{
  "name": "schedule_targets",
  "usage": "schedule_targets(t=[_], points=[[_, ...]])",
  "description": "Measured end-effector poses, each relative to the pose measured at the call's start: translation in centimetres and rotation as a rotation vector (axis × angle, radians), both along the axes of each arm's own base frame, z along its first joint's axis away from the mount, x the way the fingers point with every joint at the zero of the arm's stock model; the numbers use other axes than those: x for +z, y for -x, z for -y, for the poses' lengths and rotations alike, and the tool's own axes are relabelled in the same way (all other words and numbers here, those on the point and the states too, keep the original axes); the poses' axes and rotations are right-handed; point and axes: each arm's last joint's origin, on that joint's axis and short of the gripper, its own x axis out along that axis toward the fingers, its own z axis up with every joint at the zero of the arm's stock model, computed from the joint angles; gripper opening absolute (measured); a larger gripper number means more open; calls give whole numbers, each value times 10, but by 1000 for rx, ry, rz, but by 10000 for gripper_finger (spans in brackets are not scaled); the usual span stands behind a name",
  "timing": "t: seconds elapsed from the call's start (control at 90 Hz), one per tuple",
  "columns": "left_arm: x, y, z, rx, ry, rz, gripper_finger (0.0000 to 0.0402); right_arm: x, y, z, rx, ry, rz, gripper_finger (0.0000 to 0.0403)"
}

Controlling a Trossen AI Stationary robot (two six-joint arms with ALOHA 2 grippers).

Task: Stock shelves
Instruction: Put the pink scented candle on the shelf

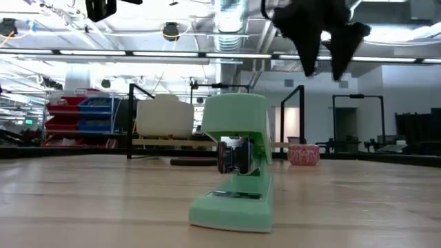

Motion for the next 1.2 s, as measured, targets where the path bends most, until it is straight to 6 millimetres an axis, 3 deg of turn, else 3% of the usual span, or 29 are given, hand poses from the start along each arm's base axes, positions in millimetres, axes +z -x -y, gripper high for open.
schedule_targets(t=[0.144,0.367,0.678,0.778,1.2], points=[[0,0,1,-26,-4,-7,0,-25,3,17,-31,-109,-37,346],[-1,0,2,-62,0,-18,0,-43,5,46,-96,-11,-20,361],[-1,0,2,-76,8,-21,0,-73,-1,80,-326,23,163,348],[-1,0,2,-75,9,-20,0,-82,2,91,-392,24,137,345],[-1,0,1,-38,0,-15,0,-90,7,110,-389,50,100,344]])
